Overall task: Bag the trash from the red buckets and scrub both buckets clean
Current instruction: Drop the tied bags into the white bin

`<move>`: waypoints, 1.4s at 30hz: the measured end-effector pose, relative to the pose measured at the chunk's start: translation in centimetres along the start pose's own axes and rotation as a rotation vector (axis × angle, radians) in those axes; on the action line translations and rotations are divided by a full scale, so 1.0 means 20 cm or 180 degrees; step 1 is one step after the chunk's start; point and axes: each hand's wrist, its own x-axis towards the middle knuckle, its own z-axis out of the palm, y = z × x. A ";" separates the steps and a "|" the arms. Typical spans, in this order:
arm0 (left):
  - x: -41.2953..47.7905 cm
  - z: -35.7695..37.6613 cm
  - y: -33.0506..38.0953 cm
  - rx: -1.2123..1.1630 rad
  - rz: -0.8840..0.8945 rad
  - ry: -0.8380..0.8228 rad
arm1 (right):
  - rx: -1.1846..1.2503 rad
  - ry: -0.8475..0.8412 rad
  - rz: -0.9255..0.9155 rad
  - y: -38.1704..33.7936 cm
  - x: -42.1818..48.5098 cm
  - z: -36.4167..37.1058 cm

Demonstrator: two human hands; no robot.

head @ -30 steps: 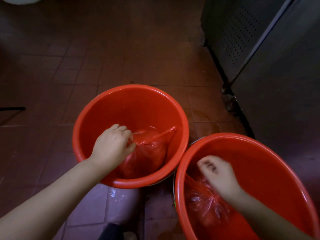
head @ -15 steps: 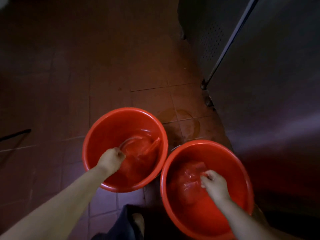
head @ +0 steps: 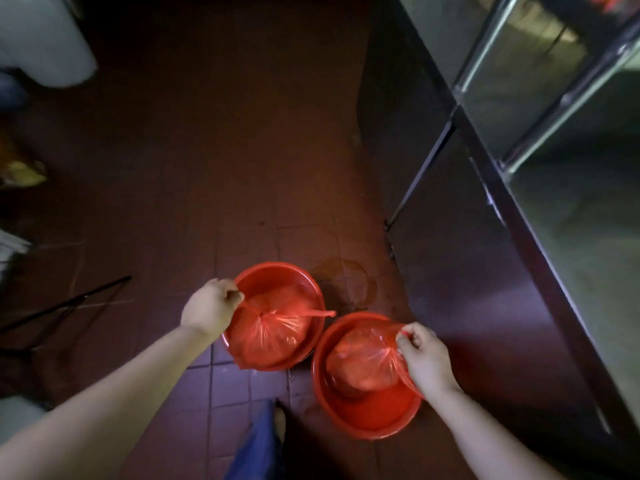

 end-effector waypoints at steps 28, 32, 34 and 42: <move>0.88 -2.04 -0.60 -0.0366 0.1054 0.1014 | -0.0787 -0.0785 -0.2192 -3.06 0.32 1.20; 1.20 -2.28 -0.65 -0.0310 0.0976 0.1277 | -0.0934 -0.0806 -0.2660 -3.46 0.51 1.42; 1.37 -2.40 -0.68 -0.0265 0.0920 0.1385 | -0.0966 -0.0825 -0.2820 -3.64 0.64 1.53; 2.20 -2.81 -0.82 -0.0621 0.0504 0.1530 | -0.1121 -0.1100 -0.3331 -4.34 1.32 1.90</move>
